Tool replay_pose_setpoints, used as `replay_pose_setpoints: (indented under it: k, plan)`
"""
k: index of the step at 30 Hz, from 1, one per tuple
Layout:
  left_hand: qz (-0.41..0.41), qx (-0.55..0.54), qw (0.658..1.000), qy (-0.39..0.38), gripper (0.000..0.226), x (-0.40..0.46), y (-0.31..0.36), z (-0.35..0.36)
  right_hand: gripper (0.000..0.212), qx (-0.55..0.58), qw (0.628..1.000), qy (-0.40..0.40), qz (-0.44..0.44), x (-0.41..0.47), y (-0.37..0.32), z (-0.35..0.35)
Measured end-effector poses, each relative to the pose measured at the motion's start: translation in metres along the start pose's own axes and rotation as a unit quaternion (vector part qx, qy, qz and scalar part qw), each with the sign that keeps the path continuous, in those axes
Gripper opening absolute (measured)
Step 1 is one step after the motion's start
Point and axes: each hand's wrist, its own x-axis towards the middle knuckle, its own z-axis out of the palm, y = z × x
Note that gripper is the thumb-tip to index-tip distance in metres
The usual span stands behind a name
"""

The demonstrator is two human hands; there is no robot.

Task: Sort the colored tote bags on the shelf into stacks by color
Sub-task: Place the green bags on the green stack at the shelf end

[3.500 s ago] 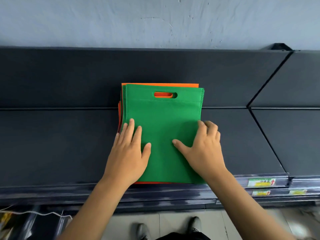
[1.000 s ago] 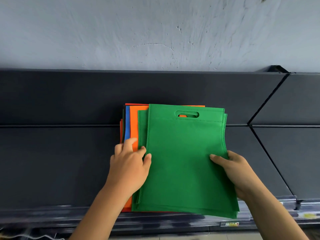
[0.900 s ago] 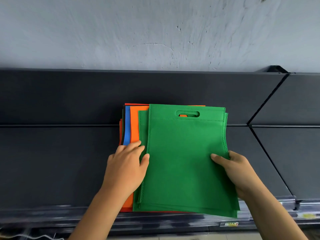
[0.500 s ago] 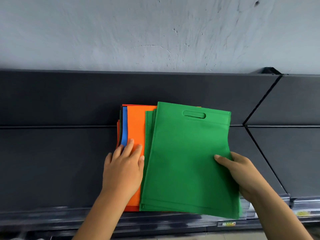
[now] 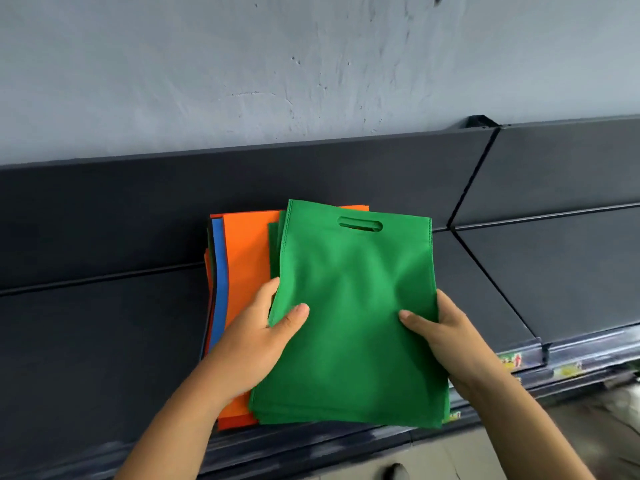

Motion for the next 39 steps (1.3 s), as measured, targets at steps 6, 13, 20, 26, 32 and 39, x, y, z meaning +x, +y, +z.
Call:
replay_pose_setpoints:
  k: [6, 13, 20, 26, 32, 39]
  plan:
    - [-0.033, 0.035, 0.991, 0.124, 0.062, 0.009, 0.002, 0.009, 0.032, 0.023, 0.999, 0.013, -0.031, -0.014, 0.004, 0.003]
    - [-0.055, -0.028, 0.986, 0.153, 0.062, -0.001, 0.043, 0.026, 0.040, 0.128, 0.989, -0.026, -0.073, -0.035, -0.012, -0.040]
    - [-0.011, -0.131, 0.990, 0.052, 0.011, 0.001, 0.132, 0.125, 0.047, 0.134, 0.987, -0.011, -0.084, -0.059, -0.008, -0.158]
    - [0.028, -0.120, 0.992, -0.009, 0.010, 0.015, 0.193, 0.246, 0.035, 0.134, 0.986, 0.082, -0.048, -0.088, 0.017, -0.289]
    - [0.065, -0.159, 0.980, -0.100, 0.013, 0.021, 0.260, 0.358, 0.025, 0.129, 0.974, 0.185, -0.034, -0.129, 0.027, -0.401]
    - [0.072, -0.160, 0.971, -0.164, 0.011, 0.033, 0.318, 0.450, 0.016, 0.129, 0.944, 0.303, -0.016, -0.152, 0.034, -0.487]
